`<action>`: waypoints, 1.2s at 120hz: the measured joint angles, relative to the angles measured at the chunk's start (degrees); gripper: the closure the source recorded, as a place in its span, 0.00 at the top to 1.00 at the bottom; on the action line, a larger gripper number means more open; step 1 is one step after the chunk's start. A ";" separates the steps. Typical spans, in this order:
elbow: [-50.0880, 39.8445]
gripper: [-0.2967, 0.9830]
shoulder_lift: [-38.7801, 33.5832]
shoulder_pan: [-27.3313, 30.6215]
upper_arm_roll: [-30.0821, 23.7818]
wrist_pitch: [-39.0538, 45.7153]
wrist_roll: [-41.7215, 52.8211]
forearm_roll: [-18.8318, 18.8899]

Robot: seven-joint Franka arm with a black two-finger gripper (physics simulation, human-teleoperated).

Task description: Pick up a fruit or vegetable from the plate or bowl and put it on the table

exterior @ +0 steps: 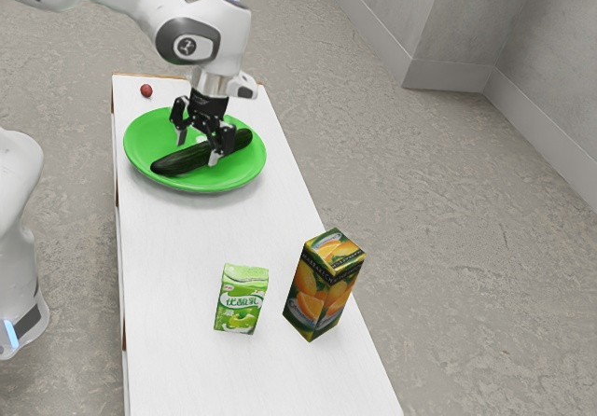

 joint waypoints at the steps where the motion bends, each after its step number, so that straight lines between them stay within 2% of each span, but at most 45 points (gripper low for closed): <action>1: 0.00 0.75 0.06 0.00 0.00 0.00 -0.05 0.01; 25: 0.08 0.70 1.83 -0.40 0.11 0.27 -1.03 0.14; 33: 0.20 0.64 2.49 -0.42 0.15 0.37 -1.30 0.15; 48: 0.82 0.46 3.77 -0.50 0.18 0.39 -1.70 0.21; 60: 2.82 0.39 3.97 -0.52 -0.09 -0.33 -1.91 0.26; 67: 4.78 0.38 3.96 -0.51 -1.80 -1.43 -2.06 0.30; 79: 7.83 0.38 4.04 -0.61 -7.87 -3.58 -2.51 0.06; 87: 9.25 0.38 4.30 -4.15 -9.87 -4.61 -2.97 -0.42; 117: 14.18 0.37 11.73 -18.97 -10.77 -5.71 -5.67 -3.81; 136: 14.66 0.37 12.98 -21.81 -10.73 -5.60 -7.79 -4.81; 144: 14.85 0.48 13.78 -22.09 -10.82 -5.60 -8.62 -4.93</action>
